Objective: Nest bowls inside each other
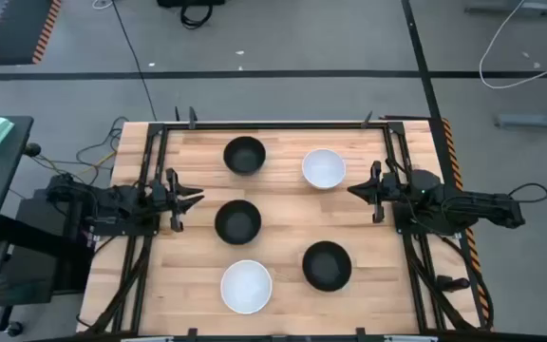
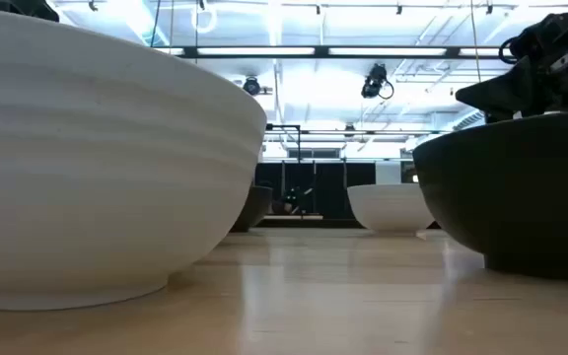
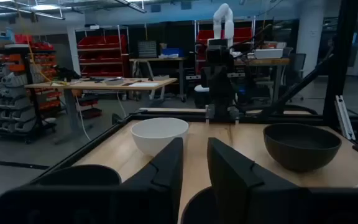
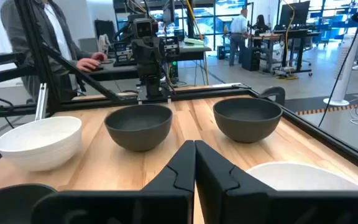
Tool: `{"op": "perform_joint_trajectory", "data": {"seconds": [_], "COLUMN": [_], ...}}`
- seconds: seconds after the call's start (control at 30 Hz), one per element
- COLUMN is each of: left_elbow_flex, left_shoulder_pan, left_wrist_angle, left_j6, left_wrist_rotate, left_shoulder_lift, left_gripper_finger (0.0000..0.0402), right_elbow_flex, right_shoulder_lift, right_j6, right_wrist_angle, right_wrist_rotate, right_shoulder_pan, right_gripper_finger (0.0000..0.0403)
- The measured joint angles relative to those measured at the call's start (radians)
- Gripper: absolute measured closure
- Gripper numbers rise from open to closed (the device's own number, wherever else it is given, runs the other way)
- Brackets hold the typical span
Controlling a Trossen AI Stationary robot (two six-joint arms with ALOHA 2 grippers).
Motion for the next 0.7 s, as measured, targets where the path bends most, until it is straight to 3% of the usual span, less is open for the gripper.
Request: {"op": "perform_joint_trajectory", "data": {"seconds": [0.7], "left_elbow_flex": [0.0], "left_shoulder_pan": [0.0], "left_wrist_angle": [0.0], "left_j6": [0.0], "left_wrist_rotate": [0.0], "left_shoulder_lift": [0.0], "left_gripper_finger": [0.0316], "right_elbow_flex": [0.0], "right_shoulder_lift": [0.0], "right_j6": [0.0], "right_wrist_angle": [0.0], "right_wrist_rotate": [0.0], "right_shoulder_pan": [0.0], "right_gripper_finger": [0.0389]}}
